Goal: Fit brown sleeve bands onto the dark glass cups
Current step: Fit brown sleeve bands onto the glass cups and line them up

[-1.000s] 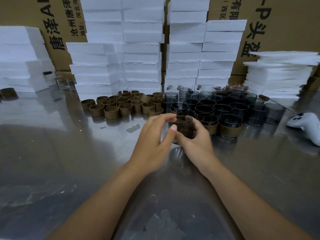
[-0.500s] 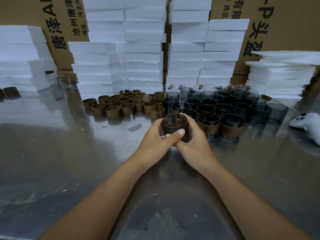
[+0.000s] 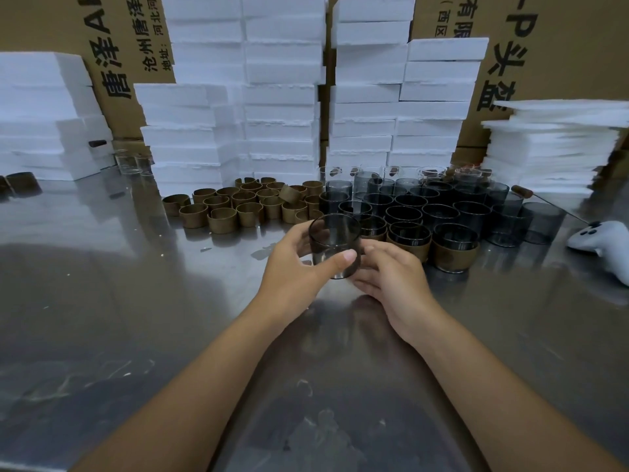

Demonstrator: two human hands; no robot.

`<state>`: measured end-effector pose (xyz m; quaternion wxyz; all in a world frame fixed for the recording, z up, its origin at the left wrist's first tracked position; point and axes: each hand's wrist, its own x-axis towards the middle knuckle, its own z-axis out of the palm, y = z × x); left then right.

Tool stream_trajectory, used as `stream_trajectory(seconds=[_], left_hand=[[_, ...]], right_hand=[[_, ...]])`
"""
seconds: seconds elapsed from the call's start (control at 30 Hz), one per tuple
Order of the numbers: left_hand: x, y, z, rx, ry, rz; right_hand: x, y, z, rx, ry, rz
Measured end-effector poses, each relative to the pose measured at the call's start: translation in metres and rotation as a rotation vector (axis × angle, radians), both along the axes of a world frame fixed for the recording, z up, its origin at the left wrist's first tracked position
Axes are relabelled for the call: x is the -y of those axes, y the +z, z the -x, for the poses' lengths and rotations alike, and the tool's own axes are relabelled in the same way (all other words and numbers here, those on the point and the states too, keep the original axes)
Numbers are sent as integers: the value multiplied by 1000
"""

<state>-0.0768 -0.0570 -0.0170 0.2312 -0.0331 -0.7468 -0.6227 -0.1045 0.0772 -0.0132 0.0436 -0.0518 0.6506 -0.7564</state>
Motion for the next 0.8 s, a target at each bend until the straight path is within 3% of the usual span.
stream_trajectory(seconds=[0.5, 0.8], left_hand=[[-3, -2, -1, -32, -132, 2], [-2, 0, -4, -56, -199, -51]], right_hand=[[-1, 7, -4, 272, 242, 370], [-3, 8, -6, 325, 375, 359]])
